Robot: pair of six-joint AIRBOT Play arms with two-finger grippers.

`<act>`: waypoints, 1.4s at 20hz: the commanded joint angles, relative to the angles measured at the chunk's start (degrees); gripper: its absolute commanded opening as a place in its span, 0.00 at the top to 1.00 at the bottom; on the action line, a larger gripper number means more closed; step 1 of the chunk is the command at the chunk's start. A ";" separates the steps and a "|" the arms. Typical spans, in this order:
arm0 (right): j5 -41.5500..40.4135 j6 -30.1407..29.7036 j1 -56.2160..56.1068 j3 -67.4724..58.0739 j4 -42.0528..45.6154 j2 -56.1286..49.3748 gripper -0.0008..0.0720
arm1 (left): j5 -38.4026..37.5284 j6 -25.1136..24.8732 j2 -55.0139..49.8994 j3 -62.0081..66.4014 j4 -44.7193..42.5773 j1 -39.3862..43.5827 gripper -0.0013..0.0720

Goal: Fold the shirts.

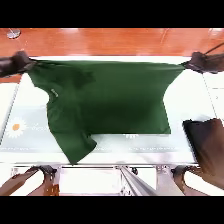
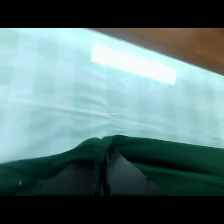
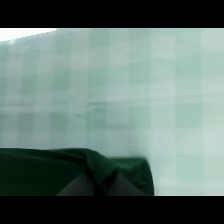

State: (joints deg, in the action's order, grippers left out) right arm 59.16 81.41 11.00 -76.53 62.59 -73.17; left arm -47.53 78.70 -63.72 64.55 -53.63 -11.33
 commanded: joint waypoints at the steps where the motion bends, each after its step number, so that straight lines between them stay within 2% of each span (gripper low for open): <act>1: -7.80 -0.85 -1.01 -5.81 -5.03 -14.69 0.95 | 11.26 1.11 -13.14 2.19 1.20 5.05 0.96; 4: -5.60 2.03 -1.95 -16.37 -5.53 -25.33 0.95 | 14.21 5.25 -21.07 6.12 1.22 6.62 0.96; 6: -2.93 4.96 -1.86 -21.73 -5.51 -29.81 0.95 | 13.64 7.91 -23.78 7.50 1.25 6.62 0.96; 8: 1.01 4.96 -1.46 -24.35 -5.55 -31.45 0.95 | 11.28 7.93 -24.00 7.54 1.16 6.58 0.95; 9: 2.71 4.63 -1.33 -24.35 -5.51 -31.17 0.95 | 8.55 6.91 -23.78 7.63 1.14 6.29 0.95; 10: 5.27 2.80 -1.07 -24.35 -5.55 -30.73 0.95 | 4.37 3.80 -23.58 7.93 0.92 5.92 0.95; 12: 12.70 -0.90 -0.31 -24.35 -4.98 -29.92 0.95 | -6.82 -1.79 -23.34 8.26 0.92 4.48 0.95; 14: 19.41 -0.90 0.00 -23.58 -1.92 -29.88 0.95 | -16.90 -5.16 -23.63 7.91 0.39 3.67 0.95; 16: 21.29 -0.90 -0.07 -20.52 1.03 -29.88 0.95 | -19.41 -5.81 -24.04 5.92 -3.21 3.87 0.95; 19: 18.53 -0.87 -0.17 -14.49 1.01 -30.01 0.95 | -19.39 -5.31 -25.62 1.88 -4.48 3.56 0.95; 20: 17.20 -0.44 -0.17 -12.79 0.15 -30.16 0.95 | -19.39 -4.13 -26.69 1.68 -4.48 3.39 0.93; 21: 16.83 1.20 -0.15 -12.13 0.13 -30.25 0.73 | -19.67 -2.86 -27.54 1.81 -4.50 3.13 0.58; 22: 17.18 2.58 -0.11 -12.33 0.50 -30.10 0.19 | -20.68 -2.47 -27.93 2.12 -4.76 2.67 0.04; 23: 19.12 1.95 0.15 -13.20 0.96 -29.59 0.14 | -22.64 -1.68 -27.93 2.86 -6.38 1.84 0.02; 24: 21.55 1.84 0.74 -13.90 2.62 -28.57 0.14 | -24.74 0.04 -27.50 3.39 -7.96 0.72 0.03; 26: 25.94 1.51 2.64 -13.60 8.50 -24.98 0.14 | -28.61 0.46 -24.83 2.97 -11.06 -2.34 0.03; 28: 25.79 1.51 5.81 -9.16 11.45 -19.43 0.14 | -30.60 0.96 -19.74 -1.05 -15.45 -6.29 0.03</act>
State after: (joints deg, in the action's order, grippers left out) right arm 82.06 82.61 13.80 -89.01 68.47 -97.86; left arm -73.41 78.13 -87.59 66.28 -63.35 -13.52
